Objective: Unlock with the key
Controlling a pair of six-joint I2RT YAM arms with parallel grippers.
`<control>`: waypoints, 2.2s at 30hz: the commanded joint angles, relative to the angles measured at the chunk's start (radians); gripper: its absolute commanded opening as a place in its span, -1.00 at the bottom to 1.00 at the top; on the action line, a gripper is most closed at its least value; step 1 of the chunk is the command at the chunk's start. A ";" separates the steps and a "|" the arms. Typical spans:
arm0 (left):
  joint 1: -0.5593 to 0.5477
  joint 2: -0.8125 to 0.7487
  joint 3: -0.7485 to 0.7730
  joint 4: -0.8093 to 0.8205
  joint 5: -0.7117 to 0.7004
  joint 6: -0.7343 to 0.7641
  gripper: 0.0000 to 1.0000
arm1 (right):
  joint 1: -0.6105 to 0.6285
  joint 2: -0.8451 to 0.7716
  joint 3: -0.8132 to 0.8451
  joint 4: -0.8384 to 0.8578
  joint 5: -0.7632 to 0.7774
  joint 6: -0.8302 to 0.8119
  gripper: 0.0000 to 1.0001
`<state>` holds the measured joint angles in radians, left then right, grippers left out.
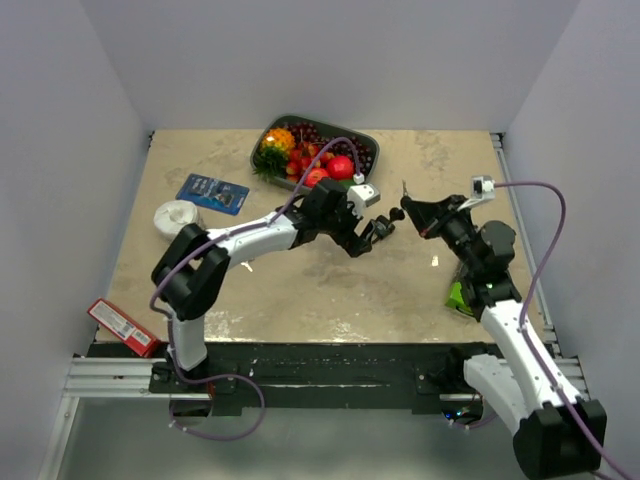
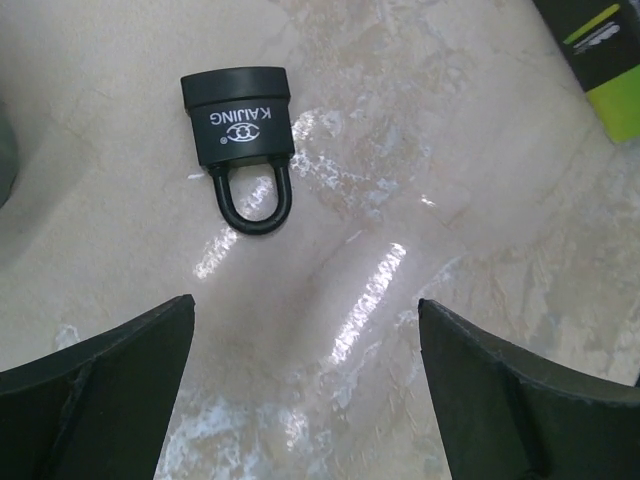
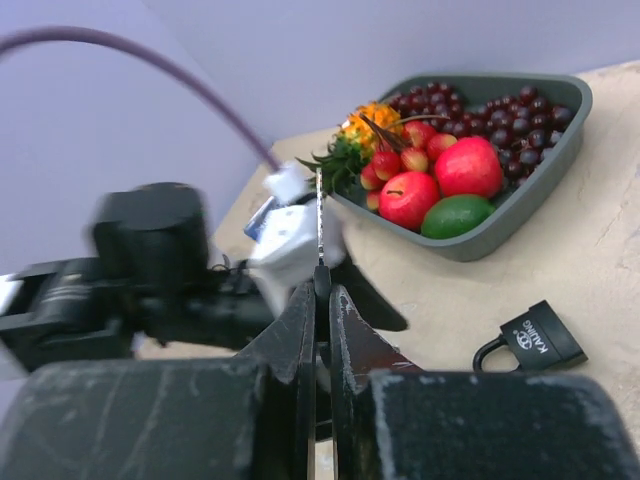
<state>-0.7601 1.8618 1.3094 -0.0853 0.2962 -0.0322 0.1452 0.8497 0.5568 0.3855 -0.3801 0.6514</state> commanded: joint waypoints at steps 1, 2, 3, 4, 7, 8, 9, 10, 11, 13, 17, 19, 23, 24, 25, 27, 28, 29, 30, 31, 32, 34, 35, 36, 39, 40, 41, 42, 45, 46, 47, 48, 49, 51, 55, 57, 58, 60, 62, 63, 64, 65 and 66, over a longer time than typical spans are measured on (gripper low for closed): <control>-0.005 0.112 0.129 -0.007 -0.034 0.064 0.95 | -0.002 -0.148 -0.023 -0.098 0.058 0.037 -1.00; -0.005 0.131 0.146 -0.013 -0.038 0.080 0.95 | -0.002 -0.168 -0.003 -0.127 0.063 0.028 -1.00; -0.005 0.173 0.165 -0.037 -0.045 0.092 0.95 | -0.002 -0.202 0.009 -0.155 0.073 0.015 -1.00; -0.005 0.195 0.207 -0.053 -0.046 0.101 0.95 | -0.002 -0.218 0.024 -0.215 0.078 -0.010 -1.00; -0.005 0.252 0.244 -0.064 -0.060 0.110 0.95 | -0.002 -0.267 0.081 -0.302 0.099 -0.047 -1.00; -0.005 0.261 0.249 -0.059 -0.089 0.107 0.95 | -0.002 -0.276 0.097 -0.313 0.101 -0.050 -1.00; -0.005 0.279 0.254 -0.056 -0.103 0.106 0.96 | -0.002 -0.287 0.101 -0.318 0.099 -0.049 -1.00; -0.005 0.287 0.264 -0.053 -0.109 0.107 0.96 | -0.002 -0.302 0.104 -0.320 0.089 -0.038 -1.00; -0.005 0.298 0.271 -0.054 -0.100 0.109 0.96 | -0.002 -0.311 0.104 -0.316 0.081 -0.029 -1.00; -0.007 0.335 0.284 -0.053 -0.089 0.109 0.96 | -0.001 -0.339 0.103 -0.298 0.061 0.013 -1.00; -0.010 0.384 0.303 -0.051 -0.095 0.098 0.96 | -0.001 -0.351 0.117 -0.283 0.035 0.044 -1.00; -0.013 0.401 0.309 -0.033 -0.097 0.098 0.96 | -0.002 -0.344 0.127 -0.292 0.030 0.042 -1.00; -0.018 0.454 0.346 -0.018 -0.111 0.078 0.96 | -0.002 -0.340 0.115 -0.292 0.029 0.051 -1.00; -0.021 0.464 0.358 -0.007 -0.108 0.069 0.96 | -0.002 -0.340 0.112 -0.293 0.029 0.053 -1.00; -0.025 0.471 0.361 -0.001 -0.101 0.064 0.96 | -0.002 -0.340 0.104 -0.293 0.030 0.054 -1.00; -0.034 0.490 0.373 0.012 -0.089 0.068 0.96 | -0.001 -0.331 0.101 -0.290 0.026 0.056 -1.00; -0.036 0.496 0.376 0.013 -0.089 0.068 0.96 | -0.002 -0.327 0.098 -0.287 0.023 0.056 -1.00; -0.038 0.507 0.381 0.016 -0.088 0.068 0.96 | -0.002 -0.319 0.098 -0.284 0.018 0.056 -1.00; -0.038 0.513 0.387 0.021 -0.083 0.066 0.94 | -0.001 -0.310 0.098 -0.284 0.012 0.056 -1.00; -0.036 0.517 0.392 0.019 -0.080 0.072 0.88 | -0.001 -0.304 0.098 -0.280 0.010 0.056 -1.00; -0.036 0.528 0.395 0.018 -0.072 0.074 0.70 | -0.001 -0.302 0.097 -0.278 0.009 0.056 -1.00; -0.036 0.537 0.406 0.007 -0.069 0.080 0.41 | -0.001 -0.293 0.089 -0.270 0.009 0.057 -1.00; -0.038 0.542 0.406 0.004 -0.071 0.086 0.14 | -0.001 -0.291 0.088 -0.267 0.009 0.057 -1.00; -0.038 0.542 0.401 0.005 -0.080 0.098 0.01 | -0.002 -0.288 0.084 -0.267 0.010 0.057 -1.00; -0.041 0.540 0.393 -0.001 -0.097 0.120 -0.51 | -0.002 -0.271 0.080 -0.258 0.010 0.054 -1.00; -0.041 0.537 0.390 -0.005 -0.095 0.127 -0.60 | -0.001 -0.259 0.078 -0.257 0.009 0.053 -1.00; -0.039 0.528 0.384 -0.014 -0.080 0.138 -0.73 | -0.001 -0.255 0.078 -0.254 0.007 0.051 -1.00; -0.039 0.521 0.366 -0.017 -0.066 0.165 -0.78 | -0.002 -0.250 0.077 -0.254 0.006 0.047 -1.00; -0.041 0.461 0.277 -0.002 -0.017 0.219 -1.00 | -0.002 -0.232 0.071 -0.241 0.007 0.044 -1.00; -0.039 0.449 0.262 -0.011 -0.008 0.228 -1.00 | -0.002 -0.229 0.065 -0.237 0.009 0.044 -1.00; -0.038 0.436 0.255 -0.065 -0.006 0.238 -1.00 | -0.001 -0.219 0.060 -0.232 0.010 0.044 -1.00; -0.039 0.432 0.237 -0.095 -0.008 0.244 -1.00 | -0.002 -0.218 0.055 -0.221 0.009 0.047 -1.00; -0.039 0.424 0.220 -0.119 -0.002 0.248 -1.00 | -0.001 -0.213 0.046 -0.214 0.007 0.050 -1.00; -0.051 0.386 0.145 -0.137 -0.032 0.267 -1.00 | -0.001 -0.204 0.035 -0.183 0.000 0.062 -1.00; -0.061 0.341 0.082 -0.220 -0.063 0.276 -1.00 | -0.001 -0.187 0.009 -0.149 -0.023 0.077 -1.00; -0.059 0.341 0.074 -0.295 -0.071 0.276 -1.00 | -0.001 -0.189 0.002 -0.142 -0.028 0.079 -1.00; -0.059 0.343 0.070 -0.318 -0.075 0.272 -1.00 | -0.001 -0.192 -0.006 -0.142 -0.029 0.079 -1.00; -0.059 0.333 0.025 -0.343 -0.081 0.255 -1.00 | -0.001 -0.196 -0.012 -0.145 -0.029 0.079 -1.00; -0.059 0.303 -0.036 -0.323 -0.100 0.239 -1.00 | 0.001 -0.204 -0.020 -0.148 -0.037 0.079 -1.00; -0.059 0.292 -0.051 -0.312 -0.110 0.227 -1.00 | -0.001 -0.207 -0.021 -0.154 -0.040 0.077 -1.00; -0.059 0.275 -0.064 -0.303 -0.118 0.219 -1.00 | -0.001 -0.210 -0.020 -0.157 -0.042 0.076 -1.00; -0.058 0.269 -0.074 -0.294 -0.129 0.216 -1.00 | -0.002 -0.210 -0.021 -0.161 -0.045 0.074 -1.00; -0.059 0.264 -0.075 -0.291 -0.134 0.203 -0.99 | 0.001 -0.213 -0.023 -0.165 -0.045 0.073 -1.00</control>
<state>-0.8143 2.0739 1.3441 -0.1085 0.2409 0.2024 0.1436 0.6586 0.5362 0.1806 -0.3996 0.7185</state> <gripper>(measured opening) 0.593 0.037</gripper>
